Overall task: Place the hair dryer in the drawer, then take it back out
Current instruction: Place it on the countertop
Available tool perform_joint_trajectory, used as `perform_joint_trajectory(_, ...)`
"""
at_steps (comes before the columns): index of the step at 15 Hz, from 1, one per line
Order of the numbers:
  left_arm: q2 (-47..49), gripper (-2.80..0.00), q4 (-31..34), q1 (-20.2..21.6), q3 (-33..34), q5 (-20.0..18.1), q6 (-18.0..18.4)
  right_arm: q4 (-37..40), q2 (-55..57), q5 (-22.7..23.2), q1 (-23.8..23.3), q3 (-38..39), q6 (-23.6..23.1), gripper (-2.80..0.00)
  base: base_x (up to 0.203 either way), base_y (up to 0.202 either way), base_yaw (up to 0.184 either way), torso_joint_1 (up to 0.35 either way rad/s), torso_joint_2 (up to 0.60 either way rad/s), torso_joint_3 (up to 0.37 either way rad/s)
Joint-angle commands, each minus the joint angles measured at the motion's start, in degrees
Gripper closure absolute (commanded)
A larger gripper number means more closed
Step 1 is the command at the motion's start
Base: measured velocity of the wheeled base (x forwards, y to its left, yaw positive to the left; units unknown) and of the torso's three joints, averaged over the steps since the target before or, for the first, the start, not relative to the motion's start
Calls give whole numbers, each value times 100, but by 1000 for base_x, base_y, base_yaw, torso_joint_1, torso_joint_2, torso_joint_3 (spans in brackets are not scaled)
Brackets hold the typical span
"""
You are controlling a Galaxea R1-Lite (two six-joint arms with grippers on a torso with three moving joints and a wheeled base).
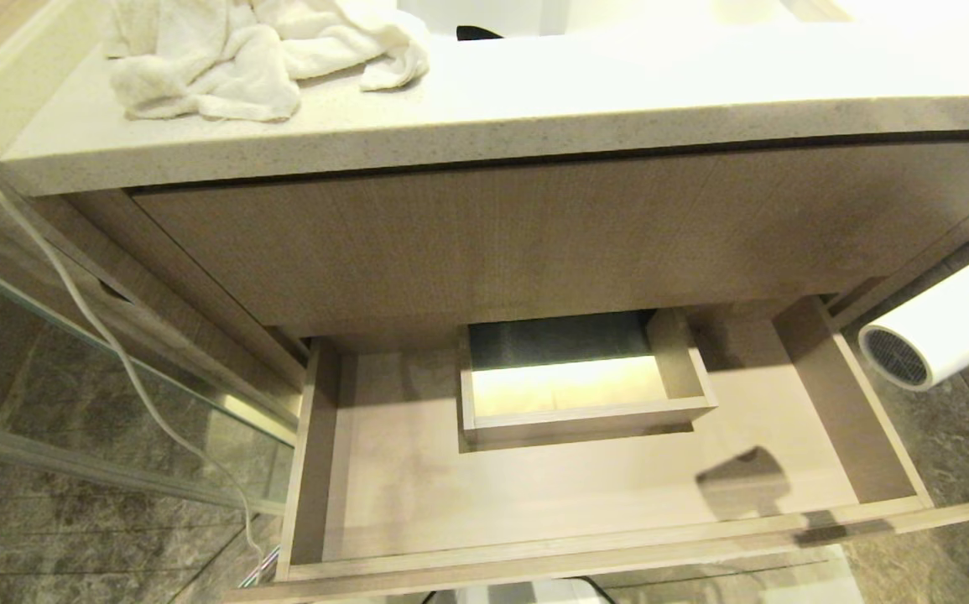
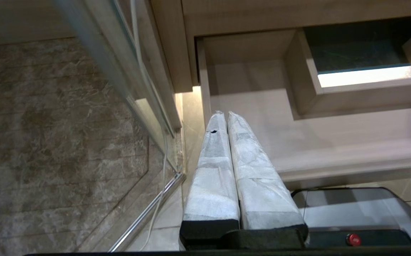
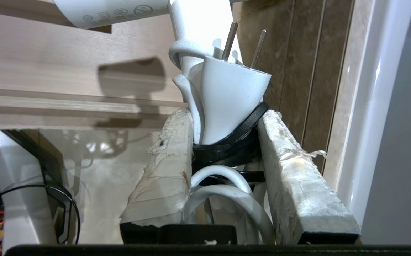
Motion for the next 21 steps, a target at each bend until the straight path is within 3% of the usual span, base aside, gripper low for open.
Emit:
perform_joint_trajectory(1, 0, 0, 7, 0, 9, 2, 2, -10, 18, 3, -42, -5, -21, 0, 0, 0, 0, 476, -486, -227)
perform_joint_trajectory(14, 0, 0, 7, 0, 9, 2, 2, -196, 107, 21, -289, -108, -21, 0, 0, 0, 0, 319, -551, -256)
perform_joint_trajectory(21, 0, 0, 7, 0, 2, 2, 2, -415, 375, 21, -463, -357, -47, 0, 0, 0, 0, 175, -332, -159)
